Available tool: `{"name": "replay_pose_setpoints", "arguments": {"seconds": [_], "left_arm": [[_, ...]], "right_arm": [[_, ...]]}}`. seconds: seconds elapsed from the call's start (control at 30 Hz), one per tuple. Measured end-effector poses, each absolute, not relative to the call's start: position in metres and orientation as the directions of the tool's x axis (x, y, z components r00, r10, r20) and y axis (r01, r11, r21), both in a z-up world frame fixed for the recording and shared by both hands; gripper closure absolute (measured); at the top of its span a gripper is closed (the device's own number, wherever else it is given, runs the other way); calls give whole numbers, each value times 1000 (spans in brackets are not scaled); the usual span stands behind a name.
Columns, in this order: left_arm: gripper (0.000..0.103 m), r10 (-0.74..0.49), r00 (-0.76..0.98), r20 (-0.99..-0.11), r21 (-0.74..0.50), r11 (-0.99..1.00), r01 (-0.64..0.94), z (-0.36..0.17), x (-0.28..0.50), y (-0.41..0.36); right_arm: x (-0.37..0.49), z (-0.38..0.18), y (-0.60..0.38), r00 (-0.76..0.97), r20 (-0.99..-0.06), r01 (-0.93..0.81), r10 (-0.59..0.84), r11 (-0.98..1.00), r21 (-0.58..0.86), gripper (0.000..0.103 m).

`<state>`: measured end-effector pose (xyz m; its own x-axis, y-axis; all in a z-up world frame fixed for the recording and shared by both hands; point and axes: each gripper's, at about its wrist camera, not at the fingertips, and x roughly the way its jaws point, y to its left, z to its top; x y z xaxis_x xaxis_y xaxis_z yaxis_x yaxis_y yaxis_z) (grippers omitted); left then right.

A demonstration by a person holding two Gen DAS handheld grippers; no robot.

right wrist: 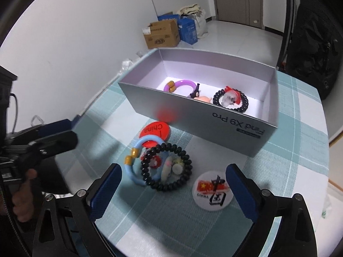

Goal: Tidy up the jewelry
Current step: 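Grasp the black bead bracelet with the right tool while the left tool grasps the blue ring toy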

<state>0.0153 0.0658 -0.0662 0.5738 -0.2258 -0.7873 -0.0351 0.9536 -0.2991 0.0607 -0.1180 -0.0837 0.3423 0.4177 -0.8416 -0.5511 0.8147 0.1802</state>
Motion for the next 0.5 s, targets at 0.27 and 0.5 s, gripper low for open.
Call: {"name": "replay_pose_setpoints", "arguments": {"seconds": [0.27, 0.5], "left_arm": [[32, -226, 550, -804, -285, 958, -23, -72, 15, 67], [32, -245, 541, -805, -290, 957, 2, -73, 17, 63]], "right_arm": [[64, -88, -103, 326, -865, -588, 381, 798, 130, 28], [67, -92, -101, 310, -872, -589, 380, 797, 138, 55]]}}
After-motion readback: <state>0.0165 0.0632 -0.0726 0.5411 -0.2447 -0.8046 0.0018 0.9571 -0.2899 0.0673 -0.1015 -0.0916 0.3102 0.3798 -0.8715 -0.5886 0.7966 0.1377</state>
